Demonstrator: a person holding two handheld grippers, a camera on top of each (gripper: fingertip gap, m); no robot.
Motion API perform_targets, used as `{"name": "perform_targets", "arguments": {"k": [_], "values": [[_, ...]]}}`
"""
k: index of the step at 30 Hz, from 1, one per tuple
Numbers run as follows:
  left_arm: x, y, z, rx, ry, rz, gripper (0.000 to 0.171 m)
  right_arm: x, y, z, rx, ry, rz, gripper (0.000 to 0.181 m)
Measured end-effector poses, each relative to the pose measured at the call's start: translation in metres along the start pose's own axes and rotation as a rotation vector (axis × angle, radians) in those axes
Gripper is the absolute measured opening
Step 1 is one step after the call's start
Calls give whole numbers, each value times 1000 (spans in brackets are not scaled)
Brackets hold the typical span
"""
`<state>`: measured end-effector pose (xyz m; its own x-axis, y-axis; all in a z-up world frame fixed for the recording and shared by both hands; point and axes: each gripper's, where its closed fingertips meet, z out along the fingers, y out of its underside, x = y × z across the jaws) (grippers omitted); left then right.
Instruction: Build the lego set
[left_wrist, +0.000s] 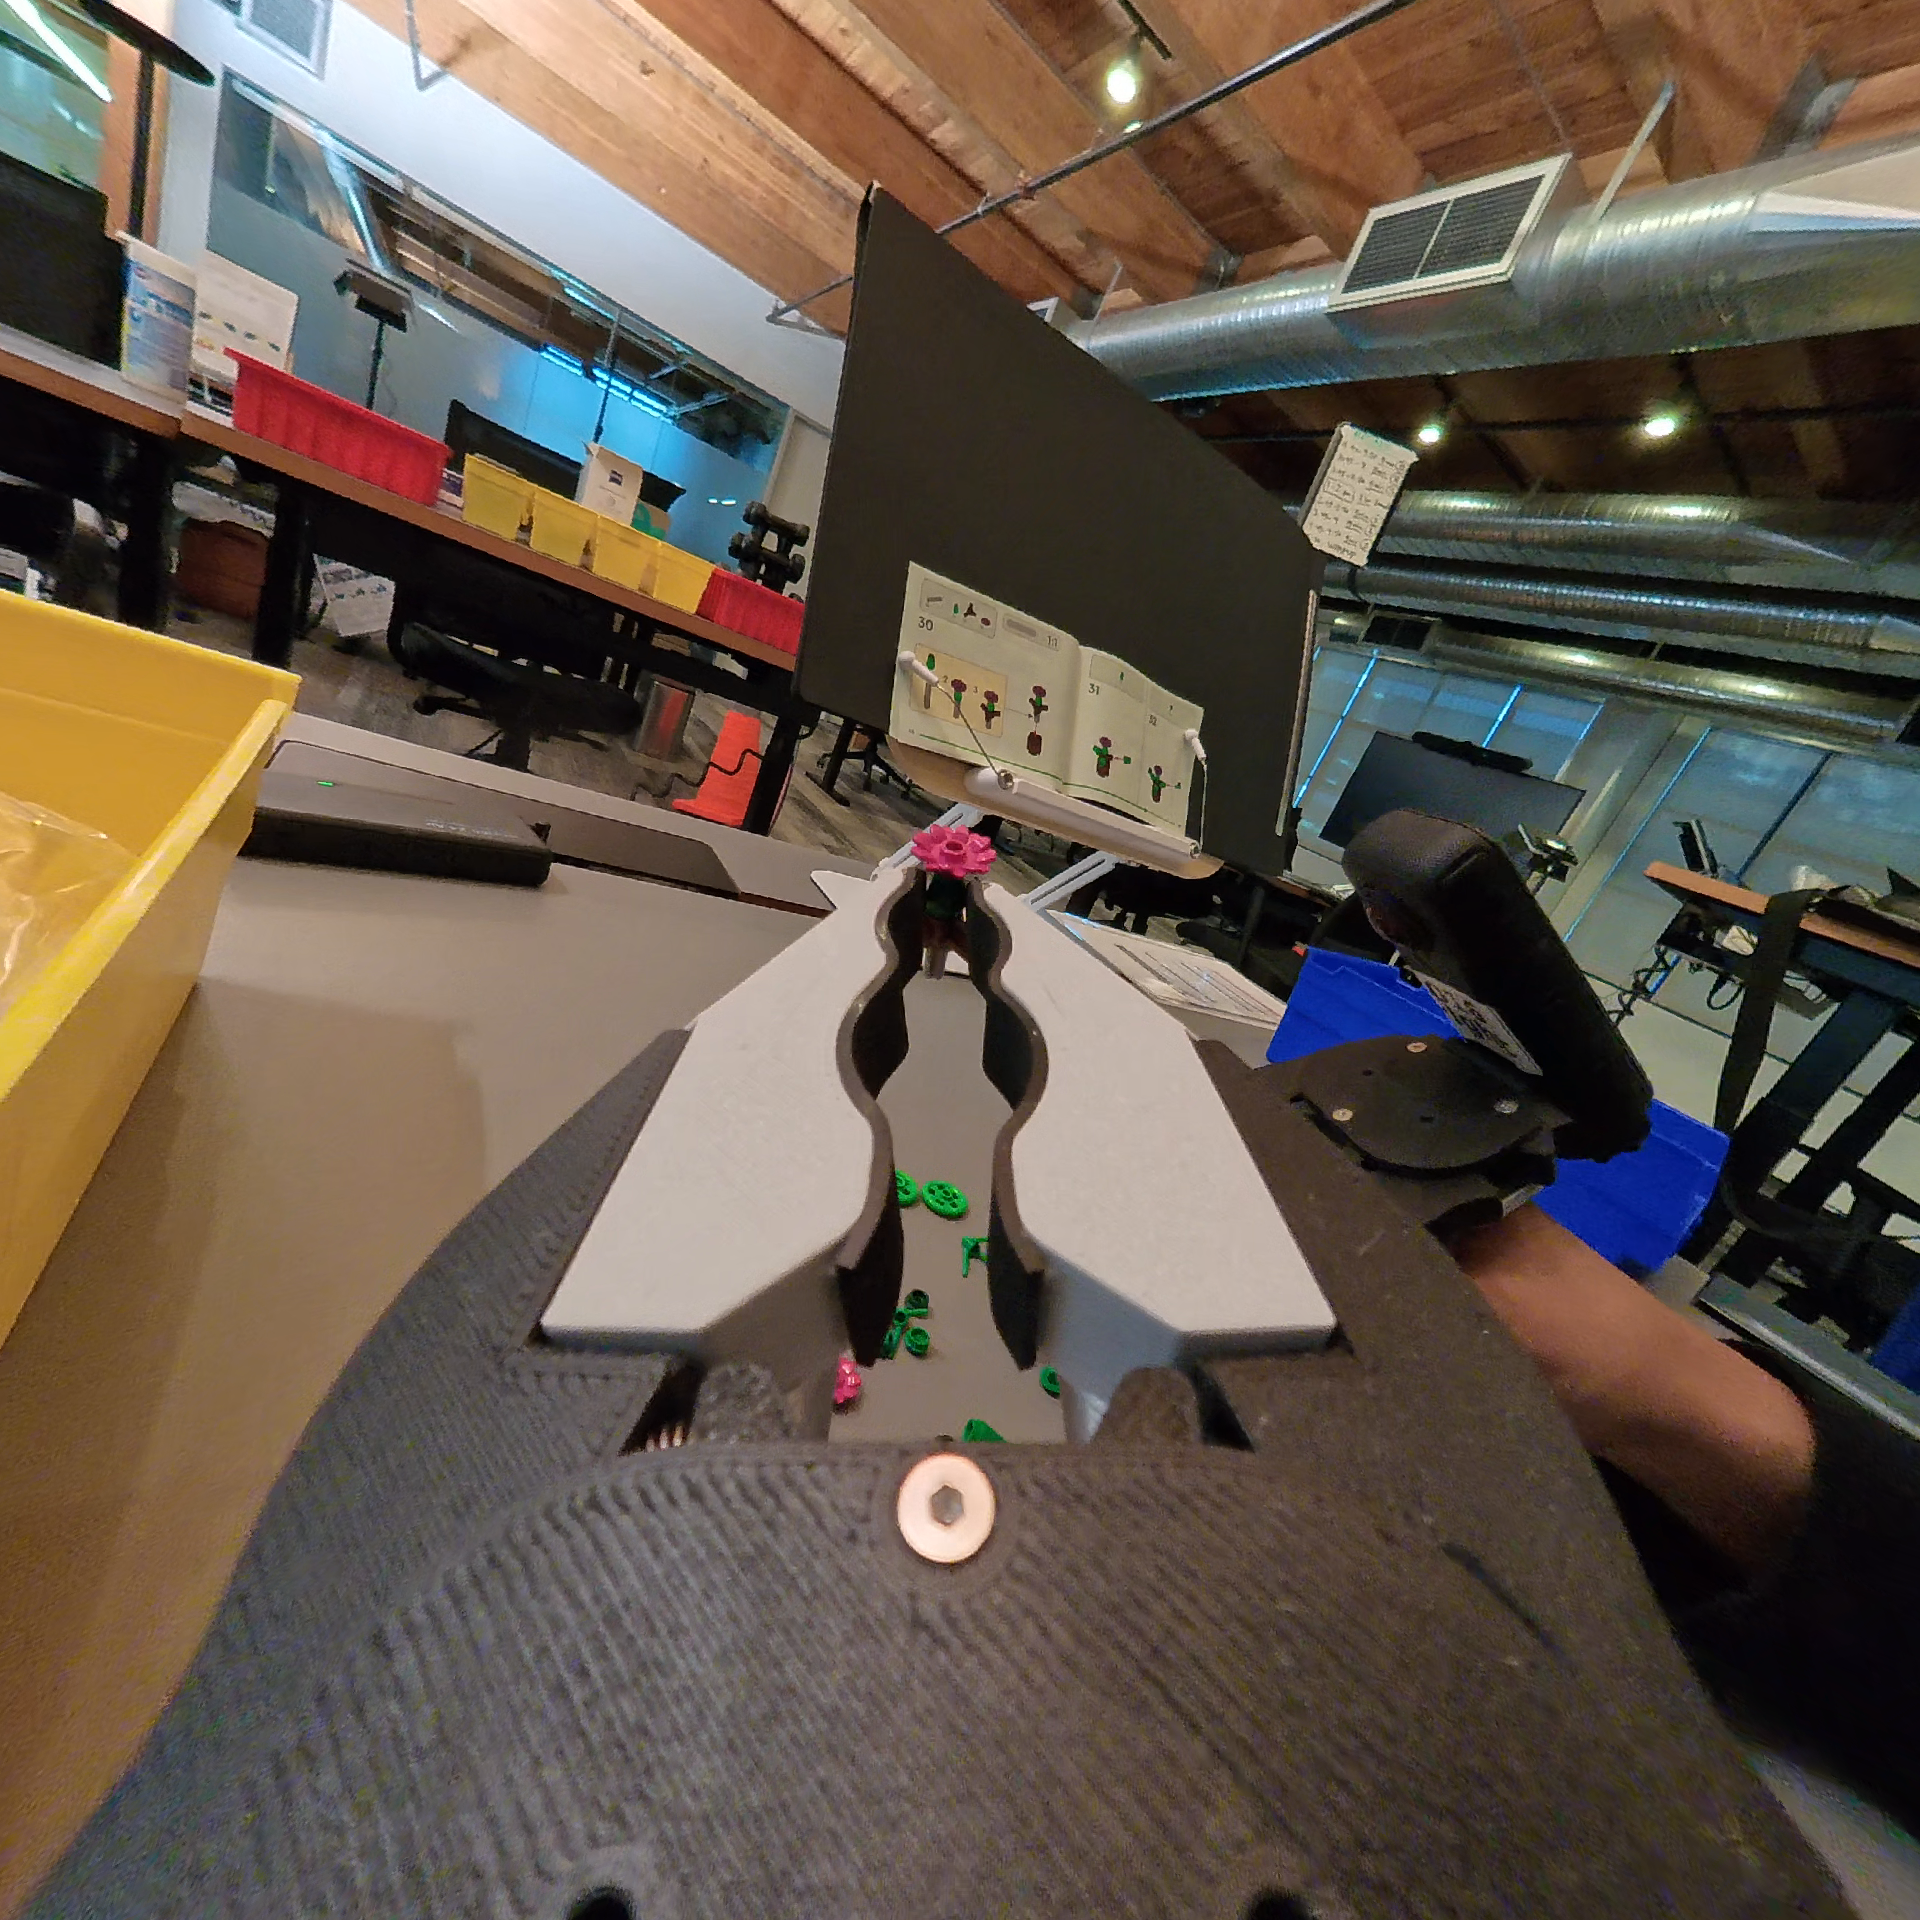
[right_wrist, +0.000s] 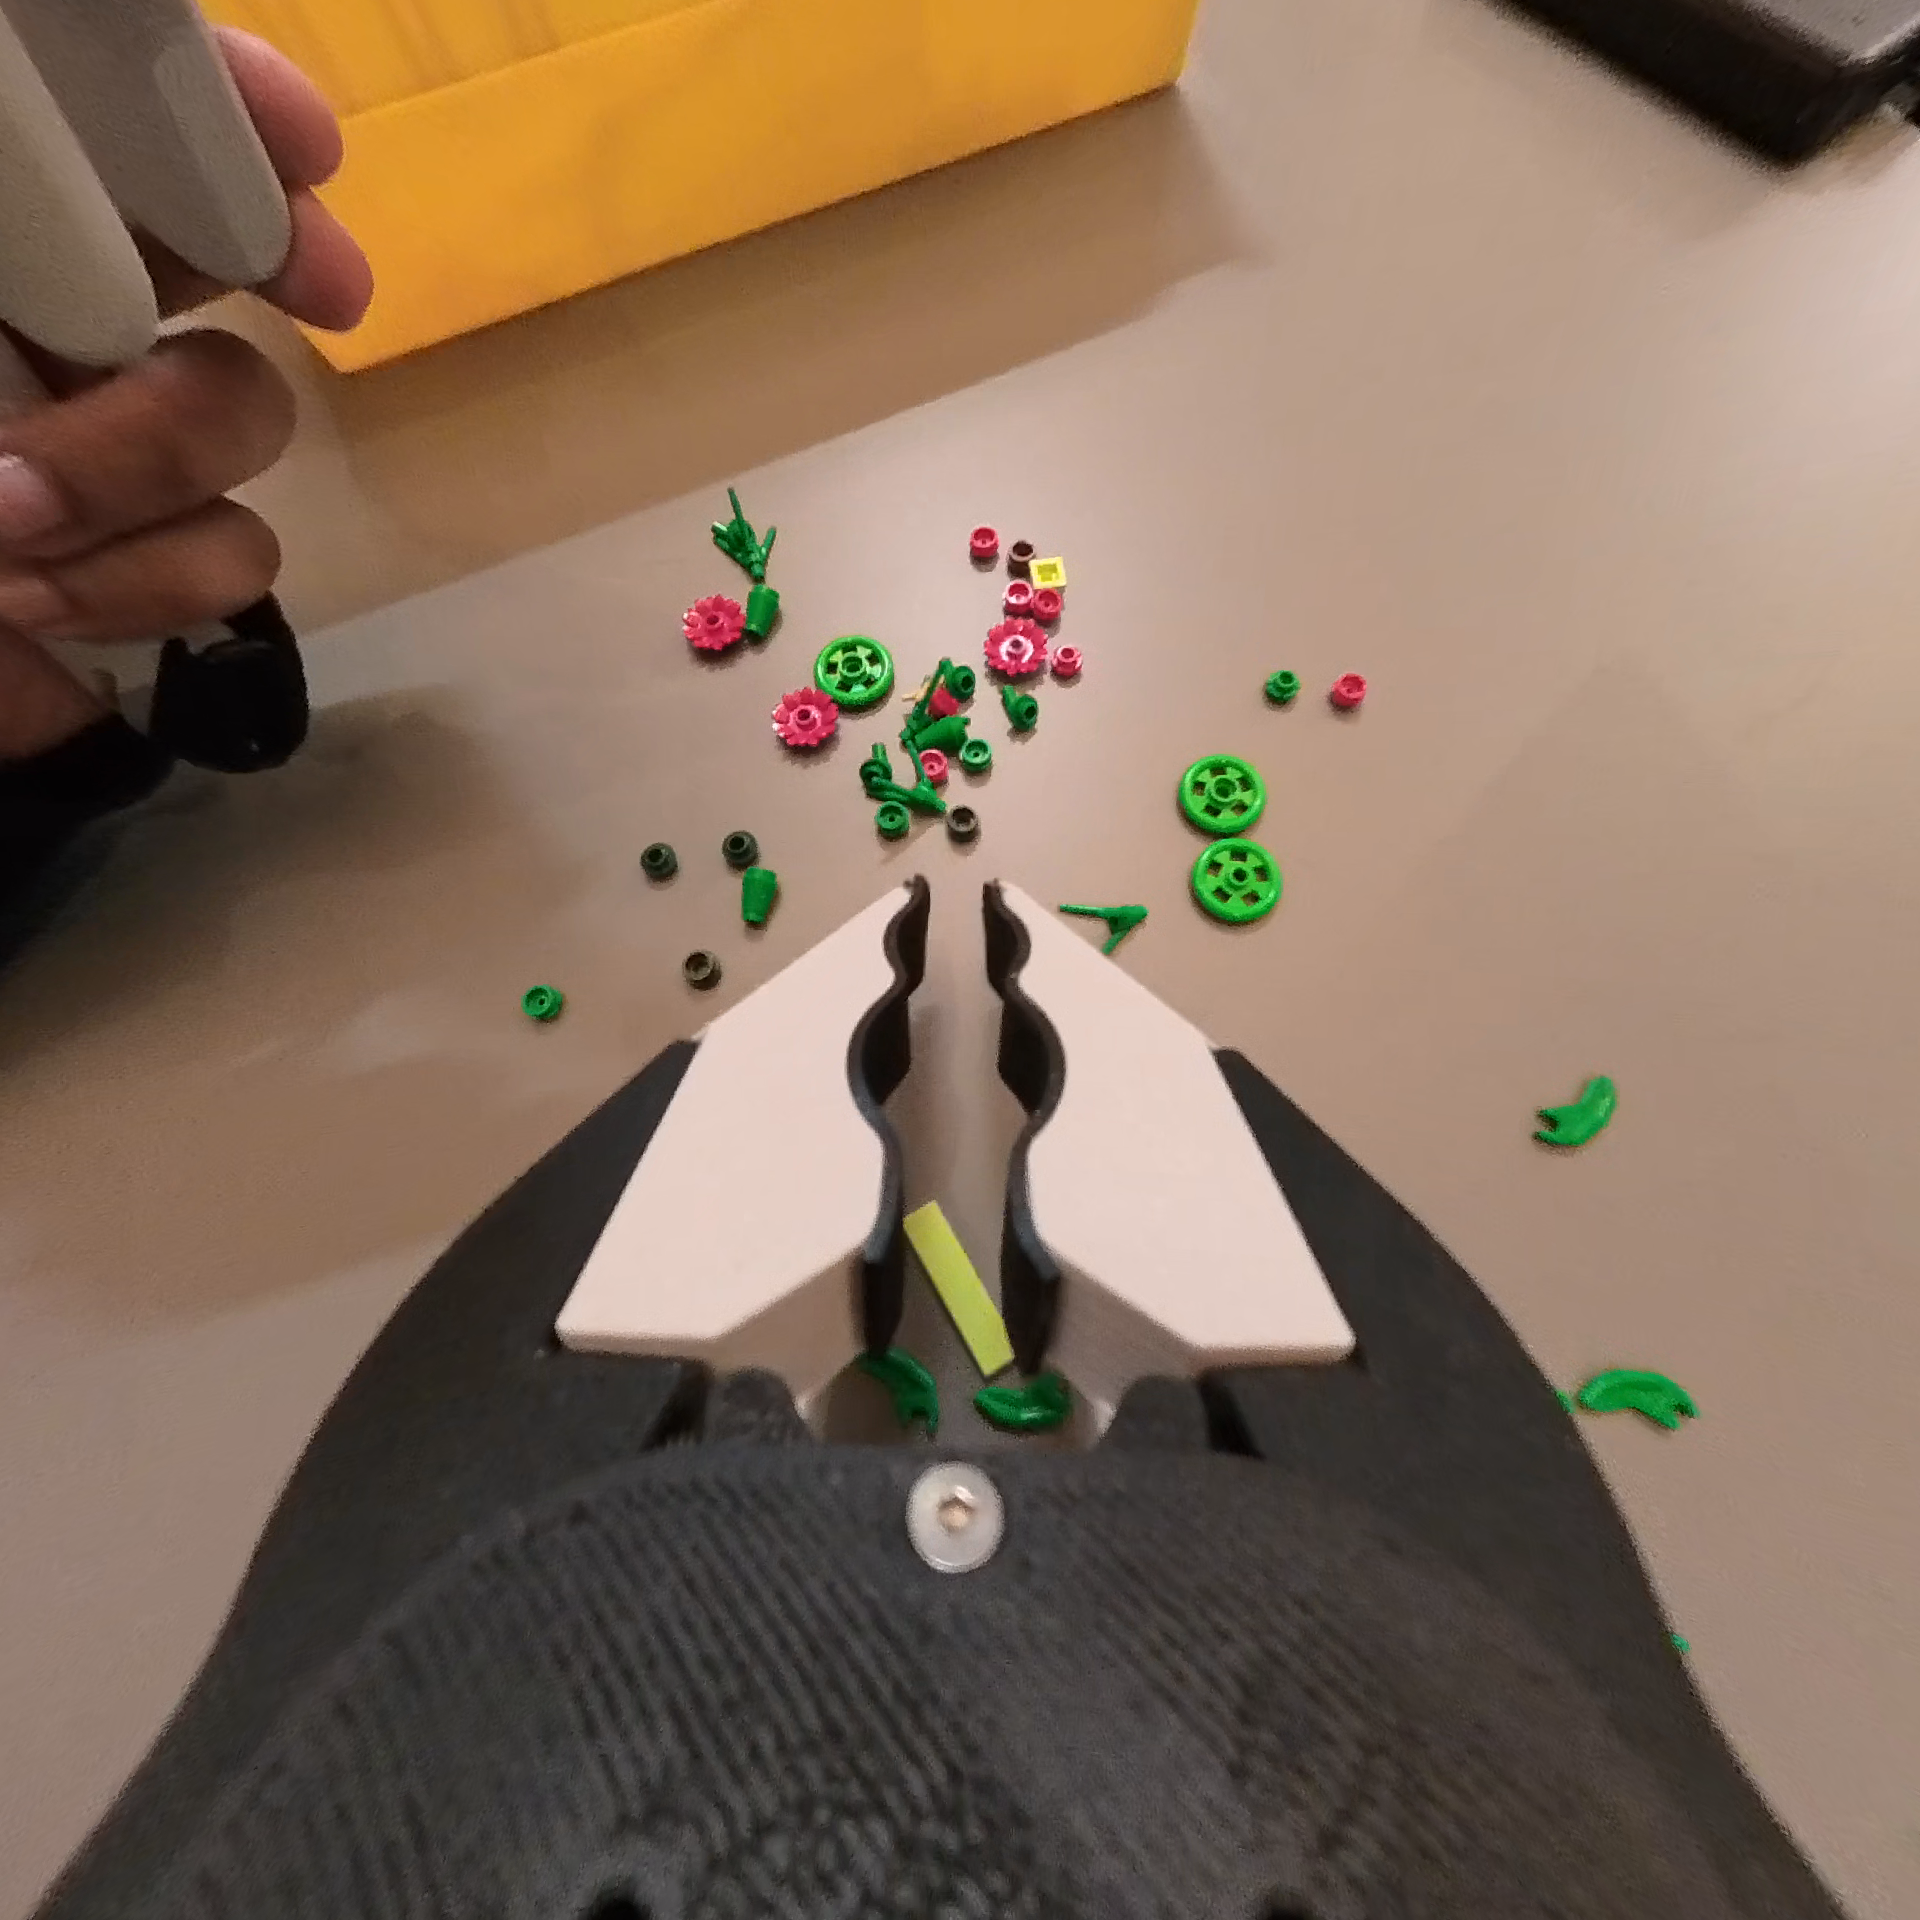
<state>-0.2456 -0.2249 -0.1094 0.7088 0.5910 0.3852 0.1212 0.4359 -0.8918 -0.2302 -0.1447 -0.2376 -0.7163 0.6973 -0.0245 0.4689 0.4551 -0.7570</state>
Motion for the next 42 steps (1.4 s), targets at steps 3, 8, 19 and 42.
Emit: {"name": "perform_targets", "arguments": {"k": [3,8,19,42], "values": [[0,1,0,-6,3,-2,4,15,-1,-11,-4,98,-74,8],[-1,0,0,0,5,-16,4,57,-5,-68,95,233,-10,9],[9,11,6,-16,43,-51,4,62,73,-153,147,326,143,13],[9,-16,-6,114,29,48,4,47,60,-141,188,257,133,16]]}}
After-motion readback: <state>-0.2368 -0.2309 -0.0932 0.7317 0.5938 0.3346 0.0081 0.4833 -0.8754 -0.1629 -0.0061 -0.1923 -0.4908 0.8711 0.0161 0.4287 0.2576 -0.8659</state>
